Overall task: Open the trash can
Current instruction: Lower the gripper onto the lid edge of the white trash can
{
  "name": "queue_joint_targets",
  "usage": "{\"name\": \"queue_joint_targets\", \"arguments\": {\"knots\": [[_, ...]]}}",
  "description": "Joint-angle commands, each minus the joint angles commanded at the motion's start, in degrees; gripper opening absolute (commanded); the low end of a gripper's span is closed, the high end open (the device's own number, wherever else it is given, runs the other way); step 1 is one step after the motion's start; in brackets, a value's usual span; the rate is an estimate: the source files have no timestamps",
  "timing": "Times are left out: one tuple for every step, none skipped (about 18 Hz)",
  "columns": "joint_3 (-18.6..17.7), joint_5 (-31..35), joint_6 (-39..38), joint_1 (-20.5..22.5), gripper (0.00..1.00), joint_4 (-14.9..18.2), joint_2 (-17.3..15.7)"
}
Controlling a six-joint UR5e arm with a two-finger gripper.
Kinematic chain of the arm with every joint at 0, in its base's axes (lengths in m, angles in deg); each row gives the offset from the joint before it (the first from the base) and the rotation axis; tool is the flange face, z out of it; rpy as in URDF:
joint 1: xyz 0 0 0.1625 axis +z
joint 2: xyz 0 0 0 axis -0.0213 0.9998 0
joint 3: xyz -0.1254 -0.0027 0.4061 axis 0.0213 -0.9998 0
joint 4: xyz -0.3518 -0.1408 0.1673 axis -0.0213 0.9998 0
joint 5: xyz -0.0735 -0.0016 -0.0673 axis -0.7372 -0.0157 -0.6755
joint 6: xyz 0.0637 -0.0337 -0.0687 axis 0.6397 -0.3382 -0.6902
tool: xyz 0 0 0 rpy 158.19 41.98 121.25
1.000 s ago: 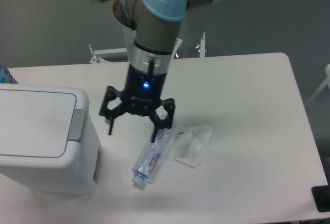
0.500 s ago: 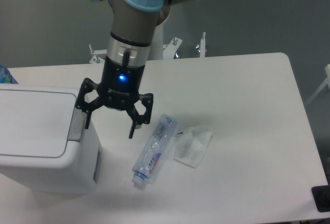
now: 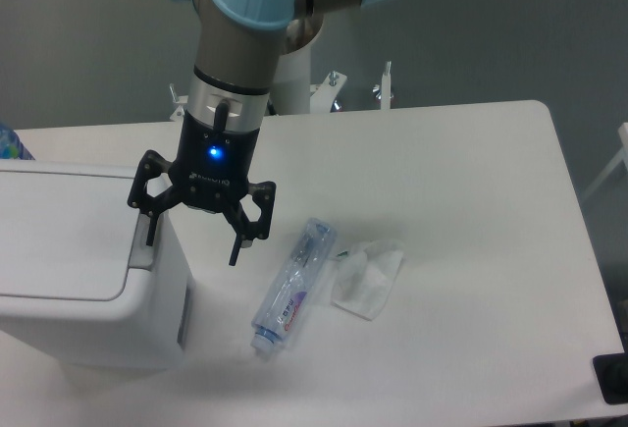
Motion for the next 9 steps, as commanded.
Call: {"name": "queue_joint_targets", "arguments": {"knots": [[0.0,0.0,0.0,0.0,1.0,-0.09,0.09],[-0.09,0.09,0.09,0.0,1.0,-0.17,0.18],[-0.09,0.26,0.09,0.0,1.0,-0.26,0.26],[-0.09,0.35,0.17,0.0,1.0,-0.26,0.26],[0.0,0.35,0.18,0.0,1.0,-0.26,0.35],[-0.09,0.35,0.18,0.0,1.0,-0.26,0.35],[-0.09,0.35,0.18,0.0,1.0,-0.26,0.35],[-0.09,0.44,0.35,0.0,1.0,-0.26,0.7],[-0.09,0.44,0.35,0.0,1.0,-0.26,0.7]]}}
